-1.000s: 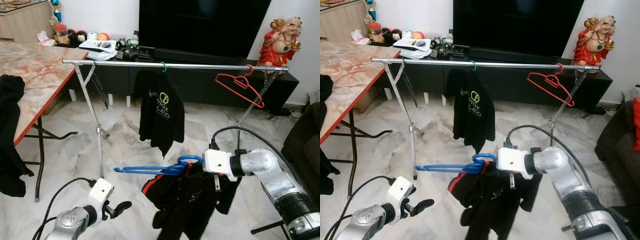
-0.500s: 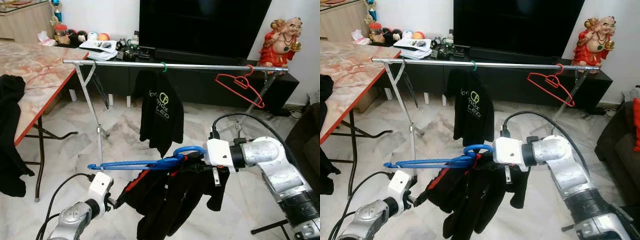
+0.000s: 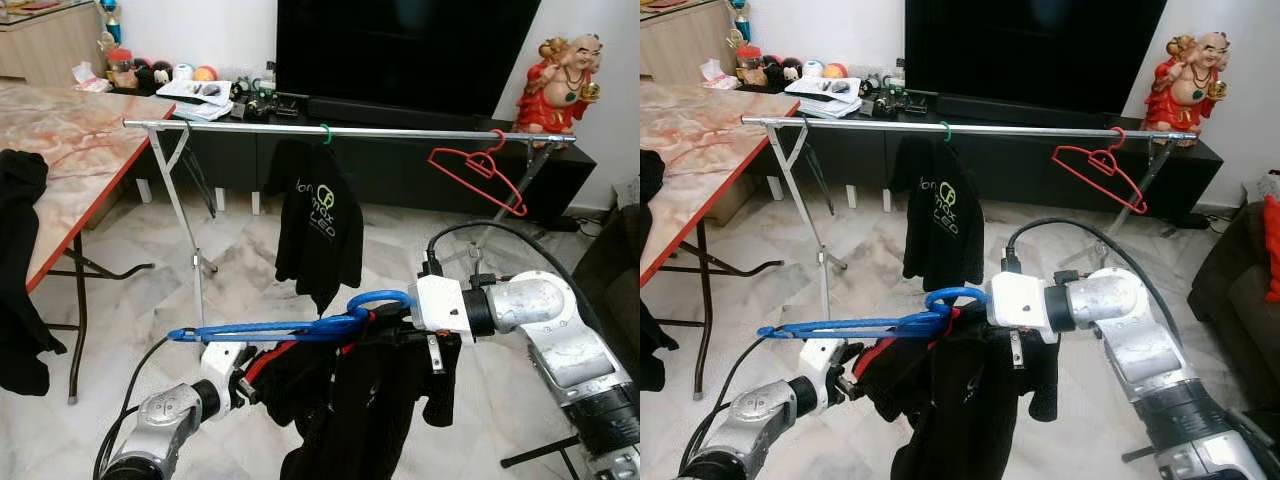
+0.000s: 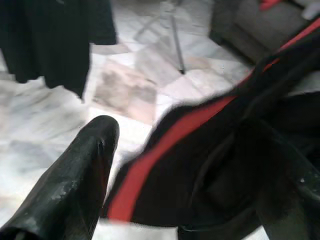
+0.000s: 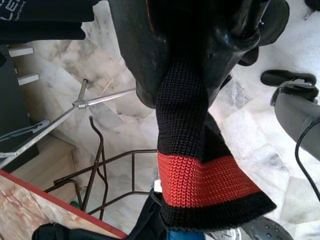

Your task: Hang hanger

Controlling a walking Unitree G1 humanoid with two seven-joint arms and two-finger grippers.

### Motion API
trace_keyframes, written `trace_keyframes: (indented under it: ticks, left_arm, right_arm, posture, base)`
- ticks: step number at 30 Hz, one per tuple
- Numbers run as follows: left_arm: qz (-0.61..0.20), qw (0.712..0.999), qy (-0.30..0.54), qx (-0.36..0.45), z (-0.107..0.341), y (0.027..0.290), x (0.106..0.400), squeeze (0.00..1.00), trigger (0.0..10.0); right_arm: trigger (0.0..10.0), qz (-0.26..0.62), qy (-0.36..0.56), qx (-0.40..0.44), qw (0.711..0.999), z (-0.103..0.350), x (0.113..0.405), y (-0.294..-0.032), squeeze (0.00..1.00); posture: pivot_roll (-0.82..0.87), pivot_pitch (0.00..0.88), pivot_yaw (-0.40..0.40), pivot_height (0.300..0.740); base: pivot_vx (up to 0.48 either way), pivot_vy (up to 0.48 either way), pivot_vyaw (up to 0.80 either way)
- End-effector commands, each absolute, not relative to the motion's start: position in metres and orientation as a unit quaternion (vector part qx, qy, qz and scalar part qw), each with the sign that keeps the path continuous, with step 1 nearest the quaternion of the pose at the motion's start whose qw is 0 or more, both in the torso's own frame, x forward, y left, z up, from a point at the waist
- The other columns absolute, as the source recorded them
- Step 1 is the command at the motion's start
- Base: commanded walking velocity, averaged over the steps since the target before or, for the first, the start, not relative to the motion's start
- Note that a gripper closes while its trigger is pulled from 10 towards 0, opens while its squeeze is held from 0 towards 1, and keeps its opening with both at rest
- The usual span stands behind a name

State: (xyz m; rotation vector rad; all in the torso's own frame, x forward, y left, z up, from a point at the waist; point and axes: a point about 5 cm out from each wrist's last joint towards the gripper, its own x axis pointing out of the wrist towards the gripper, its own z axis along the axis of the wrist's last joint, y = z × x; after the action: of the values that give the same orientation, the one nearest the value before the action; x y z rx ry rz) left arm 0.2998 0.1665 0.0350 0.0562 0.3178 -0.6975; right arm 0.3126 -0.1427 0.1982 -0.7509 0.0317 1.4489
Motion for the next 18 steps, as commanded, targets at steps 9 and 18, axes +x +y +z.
trace_keyframes:
  ticks: [9,18]
  left_arm:
    - [-0.384,0.907,0.168,0.027,0.0347,0.1647,0.2971,0.00,0.0]
    - [-0.395,0.902,0.173,0.018,0.0326,0.1642,0.2935,0.00,0.0]
  right_arm:
    - [0.0,0.636,0.003,-0.342,0.692,0.2066,0.3145,-0.1467,0.00]
    - [0.0,0.625,0.004,-0.346,0.700,0.2084,0.3193,-0.1484,0.00]
  posture:
    - [0.00,0.000,-0.109,0.740]
    - [0.01,0.000,-0.114,0.740]
  base:
    - [0.000,0.000,0.00]
    - [0.000,0.000,0.00]
